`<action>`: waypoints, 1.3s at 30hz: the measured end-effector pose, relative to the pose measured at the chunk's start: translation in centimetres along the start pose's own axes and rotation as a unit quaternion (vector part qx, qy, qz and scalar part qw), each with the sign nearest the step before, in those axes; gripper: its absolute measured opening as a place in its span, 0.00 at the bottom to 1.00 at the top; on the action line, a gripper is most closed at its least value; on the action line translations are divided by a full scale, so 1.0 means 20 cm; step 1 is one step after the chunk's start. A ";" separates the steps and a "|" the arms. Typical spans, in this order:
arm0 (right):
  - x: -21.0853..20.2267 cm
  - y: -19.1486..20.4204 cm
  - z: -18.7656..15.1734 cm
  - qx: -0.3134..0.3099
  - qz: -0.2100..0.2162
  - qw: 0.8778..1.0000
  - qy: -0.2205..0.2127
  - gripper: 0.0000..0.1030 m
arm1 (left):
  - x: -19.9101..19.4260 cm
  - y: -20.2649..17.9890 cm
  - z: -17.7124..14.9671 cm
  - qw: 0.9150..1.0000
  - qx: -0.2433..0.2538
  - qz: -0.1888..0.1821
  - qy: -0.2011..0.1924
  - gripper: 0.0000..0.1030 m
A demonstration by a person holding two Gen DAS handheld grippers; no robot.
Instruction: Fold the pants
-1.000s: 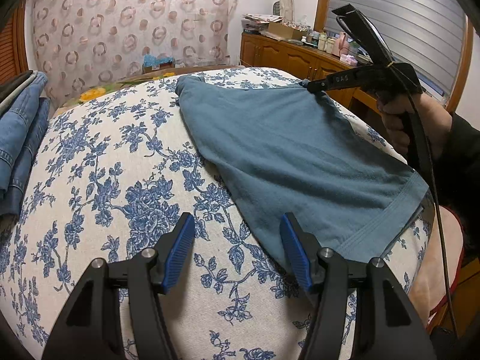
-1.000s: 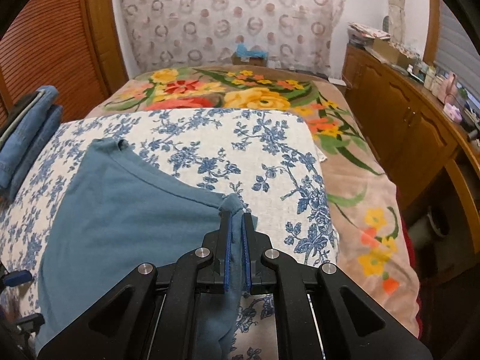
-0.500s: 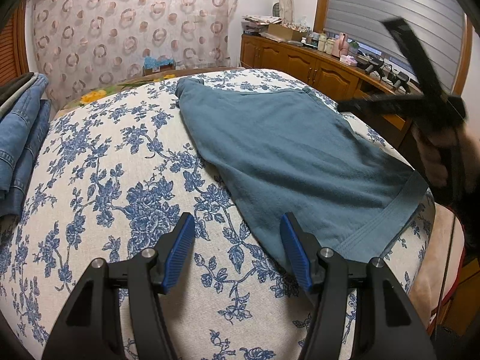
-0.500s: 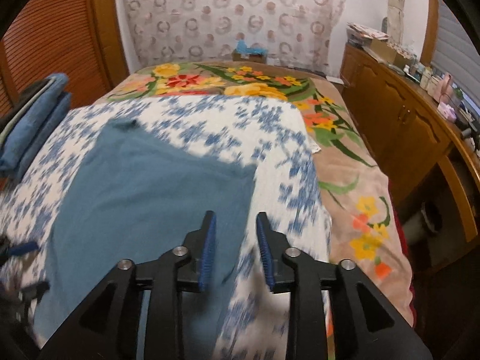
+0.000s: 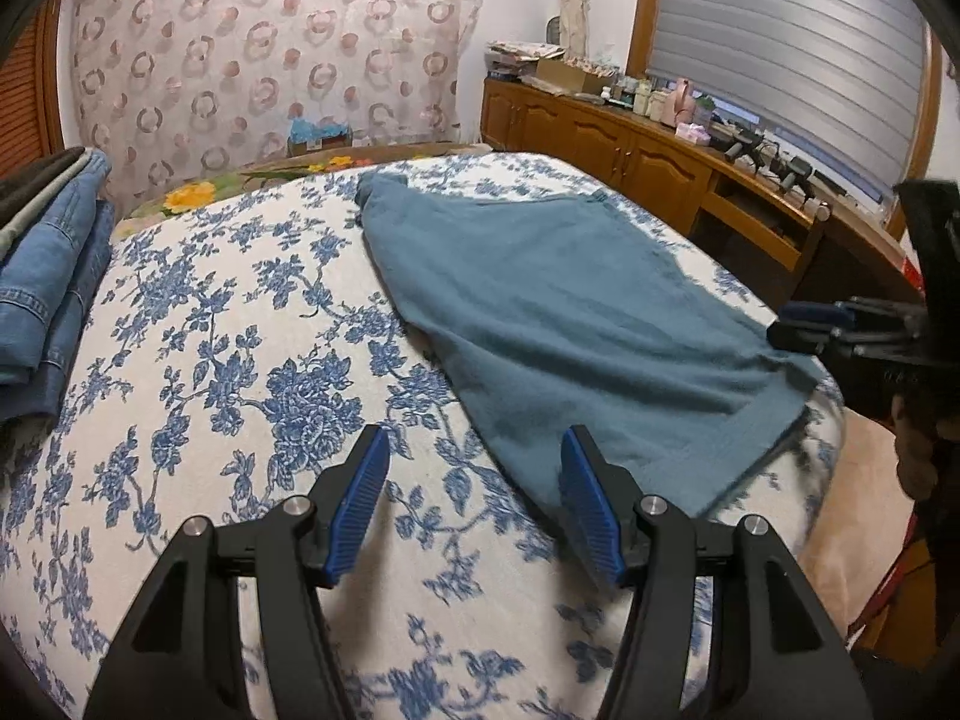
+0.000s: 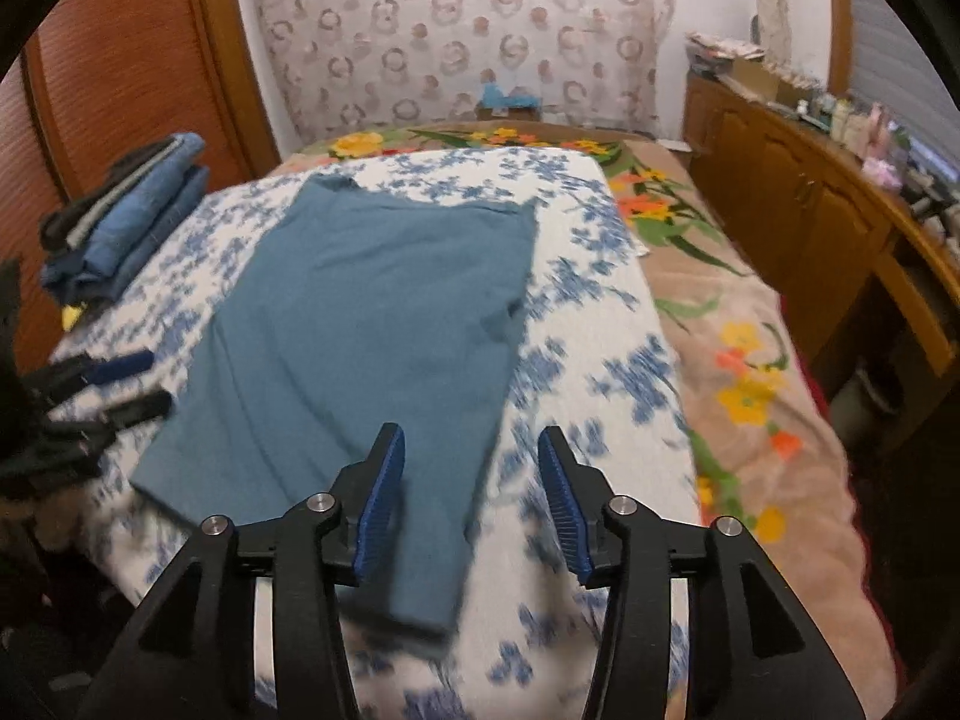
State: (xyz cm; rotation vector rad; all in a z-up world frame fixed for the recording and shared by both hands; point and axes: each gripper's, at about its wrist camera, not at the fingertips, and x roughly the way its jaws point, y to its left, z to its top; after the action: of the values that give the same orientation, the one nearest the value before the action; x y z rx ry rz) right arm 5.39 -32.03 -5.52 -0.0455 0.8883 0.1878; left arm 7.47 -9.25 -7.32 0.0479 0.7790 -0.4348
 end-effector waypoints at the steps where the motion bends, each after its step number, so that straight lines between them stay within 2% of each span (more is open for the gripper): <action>1: -0.01 0.00 -0.02 0.000 -0.001 1.000 -0.001 0.48 | -0.02 -0.01 0.00 1.000 0.001 -0.004 -0.003 0.58; 9: -0.10 -0.02 -0.13 0.027 0.027 0.999 -0.017 0.49 | -0.06 -0.12 -0.06 0.999 0.012 -0.034 -0.007 0.57; 19: -0.09 0.00 -0.19 0.039 0.034 0.999 -0.014 0.49 | 0.01 -0.17 -0.12 0.998 0.013 -0.057 0.023 0.32; 28: -0.10 0.02 -0.18 0.038 0.037 0.998 -0.018 0.49 | -0.02 -0.17 -0.13 0.998 0.021 -0.063 0.008 0.14; 32: -0.11 0.02 -0.17 0.038 0.036 0.998 -0.024 0.49 | -0.07 -0.15 -0.12 0.997 0.018 -0.071 -0.001 0.13; 39: -0.13 0.02 -0.17 0.041 0.039 0.998 -0.026 0.49 | -0.05 -0.14 -0.13 0.997 0.014 -0.071 0.010 0.13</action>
State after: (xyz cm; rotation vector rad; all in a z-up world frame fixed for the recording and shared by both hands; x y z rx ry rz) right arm 1.15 -32.47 -5.72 0.0698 0.8447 0.2252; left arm 4.04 -10.85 -8.21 0.0234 0.7993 -0.5812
